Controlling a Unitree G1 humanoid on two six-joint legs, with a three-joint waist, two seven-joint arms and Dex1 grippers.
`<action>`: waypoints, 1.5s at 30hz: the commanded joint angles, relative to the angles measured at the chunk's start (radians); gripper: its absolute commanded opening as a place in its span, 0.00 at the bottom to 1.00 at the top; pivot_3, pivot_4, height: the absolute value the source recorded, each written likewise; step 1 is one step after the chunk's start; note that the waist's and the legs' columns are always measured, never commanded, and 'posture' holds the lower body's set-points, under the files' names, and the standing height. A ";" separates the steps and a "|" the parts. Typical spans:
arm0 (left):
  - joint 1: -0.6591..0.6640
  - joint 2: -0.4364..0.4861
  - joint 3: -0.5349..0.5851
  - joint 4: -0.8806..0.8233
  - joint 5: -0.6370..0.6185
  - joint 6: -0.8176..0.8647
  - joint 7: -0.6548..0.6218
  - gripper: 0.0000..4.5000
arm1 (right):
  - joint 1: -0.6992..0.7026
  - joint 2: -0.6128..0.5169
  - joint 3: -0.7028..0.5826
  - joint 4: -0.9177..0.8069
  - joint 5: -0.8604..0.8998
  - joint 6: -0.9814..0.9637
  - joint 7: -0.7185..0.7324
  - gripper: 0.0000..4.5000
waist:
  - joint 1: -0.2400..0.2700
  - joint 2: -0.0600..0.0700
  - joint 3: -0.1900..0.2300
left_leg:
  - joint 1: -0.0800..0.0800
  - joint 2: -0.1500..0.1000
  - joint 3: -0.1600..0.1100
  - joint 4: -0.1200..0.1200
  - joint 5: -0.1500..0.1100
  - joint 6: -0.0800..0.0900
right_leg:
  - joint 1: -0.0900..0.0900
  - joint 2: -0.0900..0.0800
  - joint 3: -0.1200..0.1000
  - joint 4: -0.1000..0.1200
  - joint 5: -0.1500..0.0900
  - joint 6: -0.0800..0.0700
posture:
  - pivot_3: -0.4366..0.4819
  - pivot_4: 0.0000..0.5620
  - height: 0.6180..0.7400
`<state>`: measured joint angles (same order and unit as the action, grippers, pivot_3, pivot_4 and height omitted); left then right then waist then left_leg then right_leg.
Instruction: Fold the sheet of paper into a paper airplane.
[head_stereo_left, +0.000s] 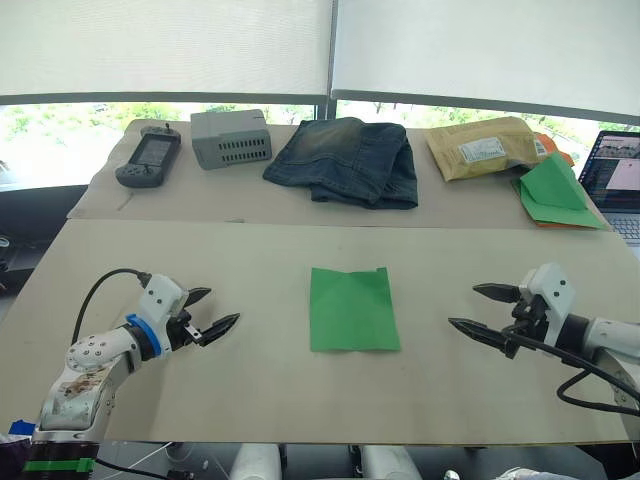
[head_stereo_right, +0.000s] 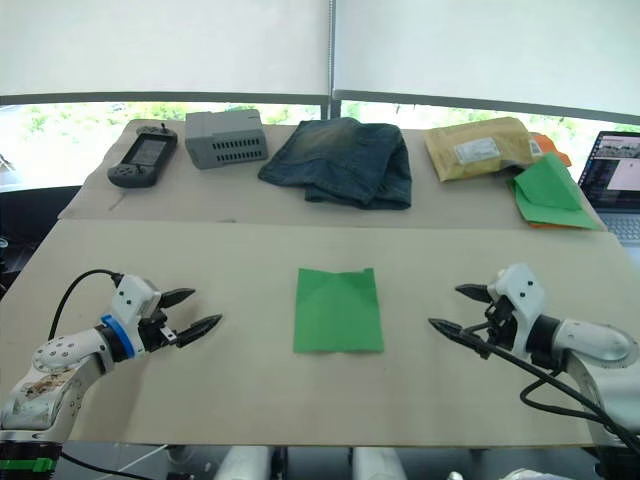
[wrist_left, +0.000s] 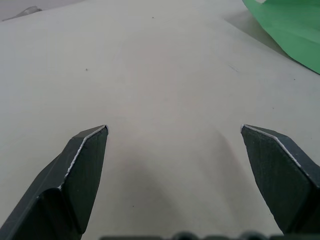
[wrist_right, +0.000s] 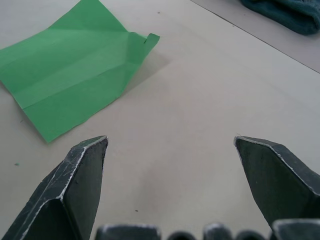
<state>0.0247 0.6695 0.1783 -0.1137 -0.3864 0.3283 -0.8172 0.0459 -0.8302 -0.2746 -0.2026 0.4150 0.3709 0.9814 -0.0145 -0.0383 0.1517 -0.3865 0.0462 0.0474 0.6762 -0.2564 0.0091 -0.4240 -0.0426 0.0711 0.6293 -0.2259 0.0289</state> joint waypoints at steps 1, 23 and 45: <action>-0.018 0.011 0.032 -0.016 -0.025 -0.007 -0.018 1.00 | -0.005 -0.003 -0.041 -0.008 0.016 -0.024 0.000 0.99 | 0.000 0.000 0.000 | 0.000 0.000 0.000 0.000 0.000 0.000 | 0.000 0.000 0.000 0.000 0.000 0.000 | 0.48 0.27 1.00; -0.289 -0.033 -0.225 -0.123 -0.122 0.185 -0.190 1.00 | -0.051 0.081 0.139 -0.303 0.092 0.289 -0.233 0.99 | -0.001 -0.001 0.000 | -0.001 -0.001 -0.002 0.001 0.000 0.000 | 0.000 0.001 0.000 0.000 0.000 0.001 | 0.48 0.27 1.00; -0.508 -0.284 -0.513 0.233 0.192 -0.026 -0.145 0.13 | -0.086 0.092 0.088 -0.394 0.082 0.487 -0.456 1.00 | 0.001 -0.001 0.000 | -0.003 -0.004 -0.006 0.003 0.000 0.000 | 0.001 0.001 0.000 0.000 0.001 0.002 | 0.48 0.27 1.00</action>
<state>-0.4770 0.3844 -0.3179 0.1292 -0.2223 0.3350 -0.9528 -0.0266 -0.7355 -0.1512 -0.5501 0.4869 0.8336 0.5455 -0.0139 -0.0390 0.1520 -0.3903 0.0421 0.0412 0.6789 -0.2562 0.0094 -0.4236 -0.0421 0.0716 0.6294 -0.2251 0.0307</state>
